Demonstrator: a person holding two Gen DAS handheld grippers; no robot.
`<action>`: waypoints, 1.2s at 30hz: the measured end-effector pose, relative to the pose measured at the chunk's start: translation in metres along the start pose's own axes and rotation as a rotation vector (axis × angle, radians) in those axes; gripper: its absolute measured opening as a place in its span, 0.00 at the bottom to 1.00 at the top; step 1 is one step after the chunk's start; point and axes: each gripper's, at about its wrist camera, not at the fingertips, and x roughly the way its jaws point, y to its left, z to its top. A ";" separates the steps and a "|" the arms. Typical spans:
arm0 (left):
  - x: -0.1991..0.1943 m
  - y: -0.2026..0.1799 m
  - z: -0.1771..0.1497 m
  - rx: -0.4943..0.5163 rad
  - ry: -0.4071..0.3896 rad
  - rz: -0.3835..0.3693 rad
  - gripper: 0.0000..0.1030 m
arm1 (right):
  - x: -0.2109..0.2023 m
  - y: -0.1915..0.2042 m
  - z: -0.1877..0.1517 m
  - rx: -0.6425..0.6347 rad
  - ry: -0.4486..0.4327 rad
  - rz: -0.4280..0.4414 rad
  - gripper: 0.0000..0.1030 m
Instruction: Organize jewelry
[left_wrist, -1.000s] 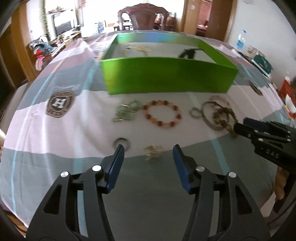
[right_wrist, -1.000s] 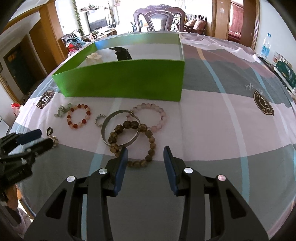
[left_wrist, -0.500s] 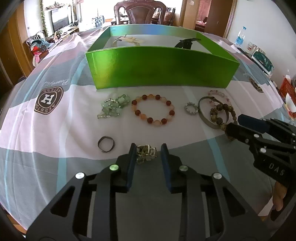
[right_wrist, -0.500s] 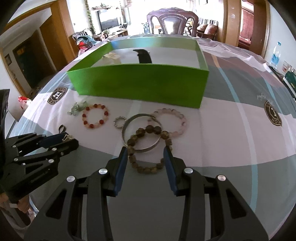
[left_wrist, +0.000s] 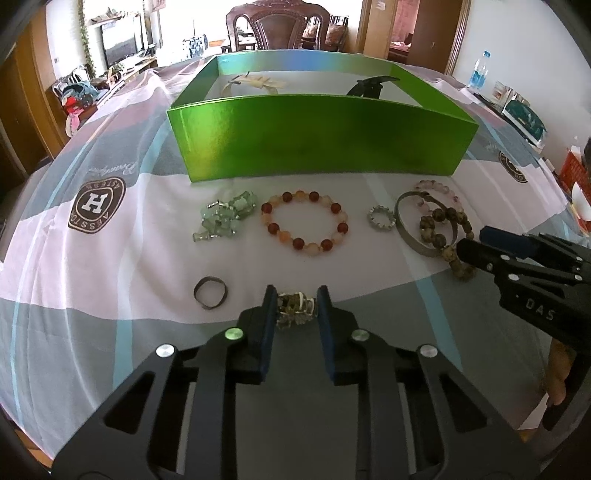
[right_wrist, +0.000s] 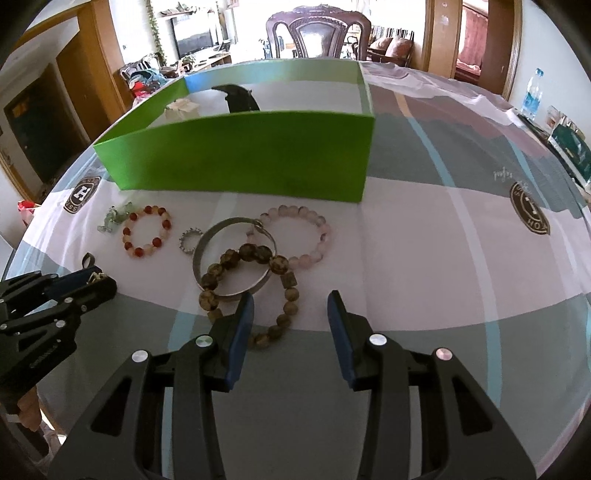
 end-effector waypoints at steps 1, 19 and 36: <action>0.000 -0.001 0.000 0.002 -0.003 0.002 0.22 | 0.001 0.001 0.001 -0.007 -0.002 0.000 0.40; -0.050 0.017 0.049 -0.022 -0.150 0.000 0.21 | -0.080 0.012 0.045 -0.084 -0.264 0.010 0.08; 0.012 0.032 0.177 -0.086 -0.130 0.030 0.22 | -0.018 0.002 0.143 -0.058 -0.270 -0.131 0.08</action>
